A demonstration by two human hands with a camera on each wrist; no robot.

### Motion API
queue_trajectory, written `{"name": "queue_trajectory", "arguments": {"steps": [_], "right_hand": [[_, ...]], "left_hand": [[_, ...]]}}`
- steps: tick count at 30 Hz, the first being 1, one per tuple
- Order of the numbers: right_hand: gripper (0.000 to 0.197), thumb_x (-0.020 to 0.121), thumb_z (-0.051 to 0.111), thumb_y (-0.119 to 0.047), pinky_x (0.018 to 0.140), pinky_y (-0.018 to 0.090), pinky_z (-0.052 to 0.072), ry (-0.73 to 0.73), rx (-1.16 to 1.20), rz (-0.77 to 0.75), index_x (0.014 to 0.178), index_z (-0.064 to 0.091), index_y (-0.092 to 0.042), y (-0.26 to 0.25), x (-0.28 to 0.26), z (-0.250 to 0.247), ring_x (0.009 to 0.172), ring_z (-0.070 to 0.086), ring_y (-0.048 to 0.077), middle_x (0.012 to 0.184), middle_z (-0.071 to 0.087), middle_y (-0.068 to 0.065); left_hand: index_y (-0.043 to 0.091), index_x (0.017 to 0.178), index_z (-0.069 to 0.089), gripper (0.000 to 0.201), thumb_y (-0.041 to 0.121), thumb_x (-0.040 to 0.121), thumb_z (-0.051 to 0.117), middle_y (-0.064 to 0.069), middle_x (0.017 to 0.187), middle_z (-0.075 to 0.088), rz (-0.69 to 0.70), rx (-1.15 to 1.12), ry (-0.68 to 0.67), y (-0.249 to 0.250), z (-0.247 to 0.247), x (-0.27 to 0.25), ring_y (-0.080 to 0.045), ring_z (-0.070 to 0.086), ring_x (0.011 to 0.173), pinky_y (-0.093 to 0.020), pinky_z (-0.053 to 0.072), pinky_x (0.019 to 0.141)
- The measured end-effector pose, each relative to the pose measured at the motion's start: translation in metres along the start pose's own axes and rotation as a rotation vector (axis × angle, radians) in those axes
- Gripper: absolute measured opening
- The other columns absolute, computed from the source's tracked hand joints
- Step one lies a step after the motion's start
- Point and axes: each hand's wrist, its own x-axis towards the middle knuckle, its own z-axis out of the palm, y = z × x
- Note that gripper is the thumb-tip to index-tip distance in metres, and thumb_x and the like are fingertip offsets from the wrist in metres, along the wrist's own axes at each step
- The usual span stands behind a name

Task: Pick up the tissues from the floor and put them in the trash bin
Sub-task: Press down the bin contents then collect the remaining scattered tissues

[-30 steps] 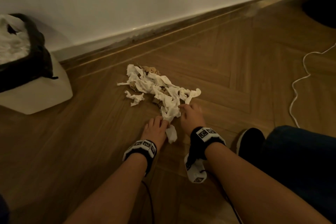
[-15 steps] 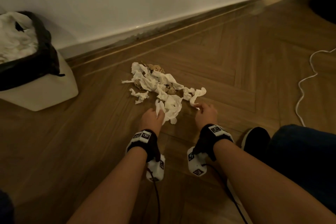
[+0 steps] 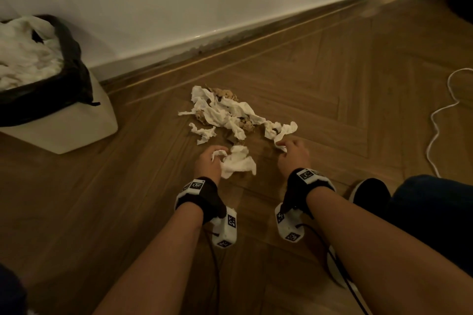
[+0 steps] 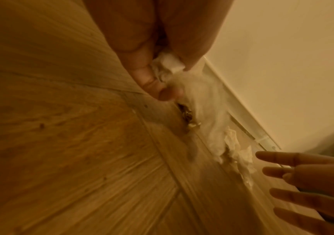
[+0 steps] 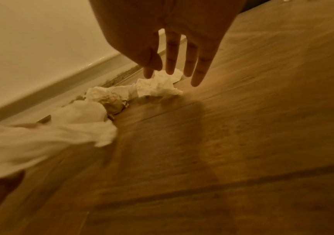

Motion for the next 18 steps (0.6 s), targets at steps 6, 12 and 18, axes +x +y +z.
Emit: {"name": "queue_trajectory", "arguments": {"steps": [6, 12, 18], "right_hand": [[0.045, 0.092, 0.041, -0.018, 0.113, 0.042, 0.022, -0.21, -0.254, -0.056, 0.133, 0.049, -0.036, -0.005, 0.008, -0.001, 0.139, 0.016, 0.036, 0.156, 0.013, 0.006], [0.036, 0.094, 0.045, -0.016, 0.098, 0.033, 0.039, -0.209, -0.272, -0.092, 0.128, 0.057, -0.011, -0.012, 0.011, -0.002, 0.12, 0.048, 0.029, 0.13, 0.052, 0.012], [0.026, 0.091, 0.055, -0.015, 0.09, 0.03, 0.044, -0.025, 0.184, 0.14, 0.115, 0.063, -0.011, -0.01, 0.007, -0.007, 0.109, 0.058, 0.026, 0.117, 0.063, 0.01]], "left_hand": [[0.016, 0.103, 0.056, 0.034, 0.028, 0.076, 0.075, 0.001, 0.095, 0.06, -0.068, 0.02, -0.091, -0.004, 0.0, 0.002, -0.013, 0.056, 0.087, -0.025, 0.043, 0.074], [0.019, 0.131, 0.047, 0.052, -0.002, 0.083, 0.057, -0.005, 0.124, 0.056, -0.054, 0.043, -0.154, -0.005, -0.004, 0.004, -0.02, 0.053, 0.114, -0.024, 0.041, 0.09], [0.014, 0.132, 0.047, 0.039, 0.008, 0.093, 0.046, -0.009, 0.132, 0.053, -0.023, 0.14, -0.129, -0.004, -0.005, 0.007, -0.025, 0.05, 0.12, -0.023, 0.036, 0.09]]}}
